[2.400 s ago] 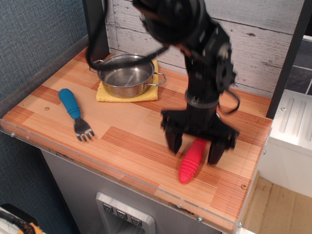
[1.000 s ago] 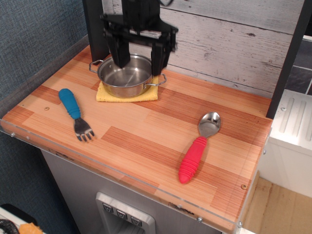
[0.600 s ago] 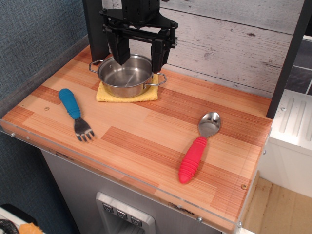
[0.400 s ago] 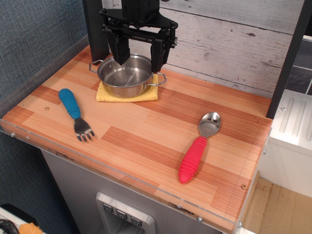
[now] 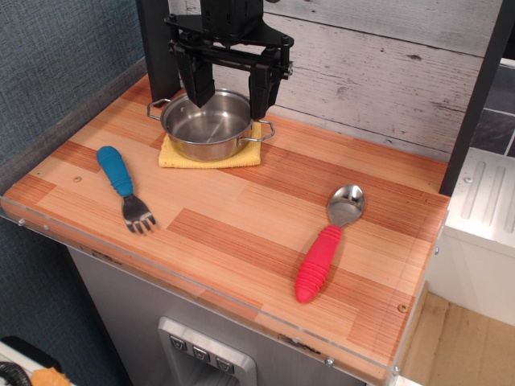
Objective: Moved red fork to right side of table
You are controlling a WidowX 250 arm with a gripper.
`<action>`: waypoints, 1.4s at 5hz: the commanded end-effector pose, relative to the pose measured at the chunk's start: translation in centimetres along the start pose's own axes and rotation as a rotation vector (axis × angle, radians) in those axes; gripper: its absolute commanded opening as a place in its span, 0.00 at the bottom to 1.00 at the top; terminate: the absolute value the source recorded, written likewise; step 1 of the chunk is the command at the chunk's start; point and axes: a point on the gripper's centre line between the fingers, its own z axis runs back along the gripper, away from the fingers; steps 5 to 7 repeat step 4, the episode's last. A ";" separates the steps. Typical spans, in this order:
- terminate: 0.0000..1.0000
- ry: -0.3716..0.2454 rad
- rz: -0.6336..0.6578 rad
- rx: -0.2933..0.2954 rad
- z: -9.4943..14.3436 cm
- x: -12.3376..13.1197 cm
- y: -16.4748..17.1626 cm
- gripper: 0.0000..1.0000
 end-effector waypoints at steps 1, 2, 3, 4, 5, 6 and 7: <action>0.00 -0.056 0.007 0.005 1.7 0.8 0.6 1.00; 0.00 -0.056 0.007 0.005 1.7 0.8 0.6 1.00; 0.00 -0.056 0.007 0.005 1.7 0.8 0.6 1.00; 1.00 -0.056 0.007 0.005 1.7 0.8 0.6 1.00; 1.00 -0.056 0.007 0.005 1.7 0.8 0.6 1.00; 1.00 -0.056 0.007 0.005 1.7 0.8 0.6 1.00; 1.00 -0.056 0.007 0.005 1.7 0.8 0.6 1.00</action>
